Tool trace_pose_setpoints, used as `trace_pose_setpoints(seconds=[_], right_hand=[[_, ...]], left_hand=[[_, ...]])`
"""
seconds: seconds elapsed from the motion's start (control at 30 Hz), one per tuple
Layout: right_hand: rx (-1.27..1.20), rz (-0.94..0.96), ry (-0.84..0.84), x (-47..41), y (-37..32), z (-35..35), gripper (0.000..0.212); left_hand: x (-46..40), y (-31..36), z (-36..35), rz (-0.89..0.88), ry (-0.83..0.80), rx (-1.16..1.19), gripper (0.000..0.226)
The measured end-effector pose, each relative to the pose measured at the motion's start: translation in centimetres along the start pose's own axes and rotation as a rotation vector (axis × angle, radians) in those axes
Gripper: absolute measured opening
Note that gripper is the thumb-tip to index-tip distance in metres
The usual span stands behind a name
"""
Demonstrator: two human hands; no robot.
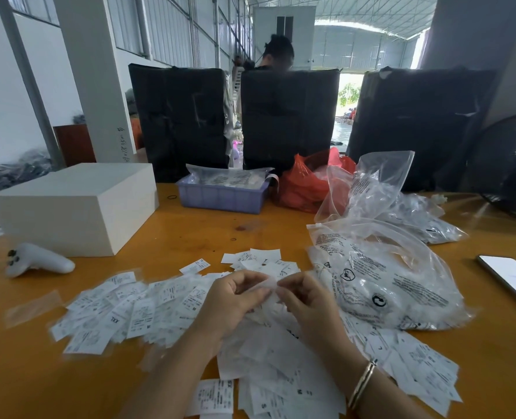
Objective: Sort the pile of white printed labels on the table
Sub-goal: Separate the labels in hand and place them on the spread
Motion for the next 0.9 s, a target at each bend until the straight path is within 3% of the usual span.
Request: trace_pose_setpoints(seconds=[0.23, 0.33, 0.47, 0.6, 0.8, 0.9], right_hand=[[0.071, -0.059, -0.120, 0.2, 0.4, -0.7, 0.019], [0.183, 0.014, -0.153, 0.2, -0.6, -0.6, 0.030], [0.394, 0.158, 0.039, -0.9, -3.0, 1.4, 0.025], [0.494, 0.116, 0.324, -2.2, -3.4, 5.4, 0.021], [0.772, 0.047, 0.401, -4.8, -2.6, 10.1, 0.029], [1.012, -0.034, 0.321, -6.6, -1.7, 11.9, 0.032]], left_hand=[[-0.3, -0.1, 0.4, -0.043, 0.024, -0.092, 0.015], [-0.2, 0.2, 1.2, -0.099, 0.177, -0.128, 0.011], [-0.1, 0.9, 3.7, -0.206, 0.462, -0.405, 0.009], [-0.2, 0.9, 4.8, -0.156, 0.533, -0.554, 0.019], [-0.3, 0.6, 5.0, -0.130, 0.561, -1.037, 0.034], [-0.4, 0.4, 4.6, -0.196, 0.554, -1.143, 0.034]])
Point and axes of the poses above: each hand's wrist, its own x-axis away from the middle knuckle, its own z-axis out of the back of the hand, y = z × x, the point moved 5 cm from there along -x, towards the middle knuckle
